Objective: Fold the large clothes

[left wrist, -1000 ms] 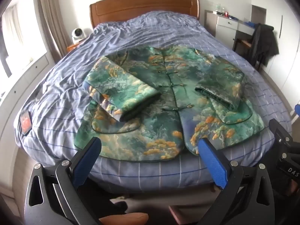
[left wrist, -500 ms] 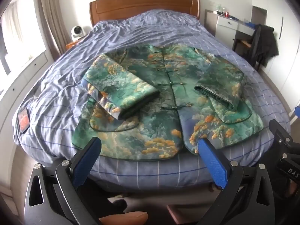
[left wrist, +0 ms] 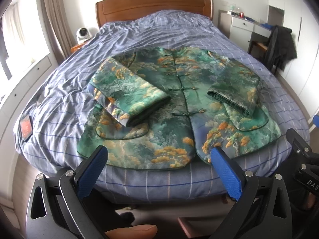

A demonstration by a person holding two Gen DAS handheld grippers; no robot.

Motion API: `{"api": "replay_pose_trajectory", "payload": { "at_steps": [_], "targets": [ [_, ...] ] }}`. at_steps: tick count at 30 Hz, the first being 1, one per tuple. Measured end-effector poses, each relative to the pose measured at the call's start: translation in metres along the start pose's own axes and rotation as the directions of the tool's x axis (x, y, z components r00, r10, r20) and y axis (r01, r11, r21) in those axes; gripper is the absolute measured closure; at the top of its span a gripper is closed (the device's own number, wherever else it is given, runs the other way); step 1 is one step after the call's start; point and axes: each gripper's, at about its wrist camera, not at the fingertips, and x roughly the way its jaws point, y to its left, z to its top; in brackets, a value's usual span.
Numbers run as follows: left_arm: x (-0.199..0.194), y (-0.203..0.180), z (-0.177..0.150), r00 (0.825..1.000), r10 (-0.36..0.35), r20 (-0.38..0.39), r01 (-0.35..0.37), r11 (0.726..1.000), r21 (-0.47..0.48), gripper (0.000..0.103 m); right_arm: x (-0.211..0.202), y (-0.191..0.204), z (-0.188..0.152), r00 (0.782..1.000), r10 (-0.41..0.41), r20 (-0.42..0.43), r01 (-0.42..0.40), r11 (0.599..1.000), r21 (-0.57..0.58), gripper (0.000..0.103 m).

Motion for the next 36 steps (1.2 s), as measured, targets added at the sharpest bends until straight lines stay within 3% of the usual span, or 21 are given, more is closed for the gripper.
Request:
{"api": "replay_pose_trajectory", "payload": {
  "at_steps": [36],
  "targets": [
    [0.0011, 0.0044, -0.0021, 1.0, 0.004, -0.009, -0.004, 1.0, 0.003, 0.0, -0.0003, 0.0034, -0.003, 1.0, 0.005, -0.004, -0.005, 1.0, 0.003, 0.0]
  ]
}}
